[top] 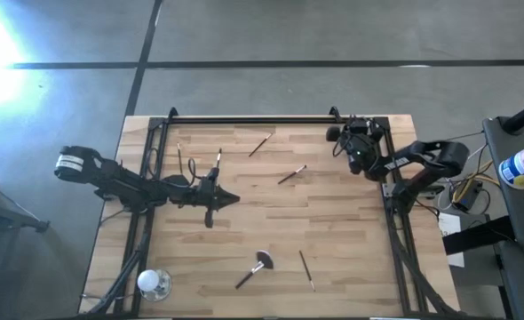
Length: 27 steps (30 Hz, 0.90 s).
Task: Put items in baskets/containers
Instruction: Put the lash brush into the pen holder
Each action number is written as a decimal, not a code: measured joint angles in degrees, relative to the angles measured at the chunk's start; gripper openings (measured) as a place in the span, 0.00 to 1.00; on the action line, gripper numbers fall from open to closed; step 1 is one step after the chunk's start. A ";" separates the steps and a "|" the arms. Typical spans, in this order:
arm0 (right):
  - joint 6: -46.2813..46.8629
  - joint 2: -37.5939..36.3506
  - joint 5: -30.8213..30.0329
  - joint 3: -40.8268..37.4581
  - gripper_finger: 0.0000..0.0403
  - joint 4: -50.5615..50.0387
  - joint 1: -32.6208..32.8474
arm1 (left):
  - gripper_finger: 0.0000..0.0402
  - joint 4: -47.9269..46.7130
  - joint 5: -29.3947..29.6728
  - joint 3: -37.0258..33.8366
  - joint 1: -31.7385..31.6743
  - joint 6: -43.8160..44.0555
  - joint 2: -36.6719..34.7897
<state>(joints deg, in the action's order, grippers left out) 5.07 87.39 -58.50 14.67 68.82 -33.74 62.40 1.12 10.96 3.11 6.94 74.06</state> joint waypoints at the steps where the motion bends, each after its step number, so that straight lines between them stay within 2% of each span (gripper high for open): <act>1: -1.34 -0.83 0.00 -0.02 0.09 0.02 0.91 | 0.05 -0.48 0.01 0.00 0.00 -0.41 0.00; 4: -6.65 -4.08 0.02 -0.02 0.03 0.00 5.09 | 0.05 -2.52 0.05 0.00 0.02 -1.68 0.02; 8: -11.04 -8.59 1.51 -0.02 0.02 0.07 13.21 | 0.05 -4.04 0.17 0.00 0.00 -2.59 0.02; 15: -4.53 -10.35 21.88 -0.02 0.02 -2.07 24.97 | 0.05 -4.74 1.05 0.00 0.02 1.57 0.02; 17: -2.85 -9.31 25.08 0.00 0.02 -2.52 27.02 | 0.05 -5.39 2.83 0.03 -0.01 1.63 0.02; 20: -2.22 -6.82 25.78 0.25 0.02 -2.60 29.73 | 0.05 -8.10 9.95 1.17 -0.65 4.53 -0.06; 23: -2.22 -4.12 25.94 0.89 0.02 -2.57 31.48 | 0.04 -15.84 15.85 3.77 -2.88 5.87 -0.63; 27: -2.22 -0.03 25.94 2.35 0.02 -2.53 32.92 | 0.02 -36.68 17.32 9.98 -9.49 9.68 -2.07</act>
<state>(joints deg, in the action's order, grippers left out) 2.85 87.37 -32.56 17.02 66.29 -0.82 25.72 18.44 20.94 -6.38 16.61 72.00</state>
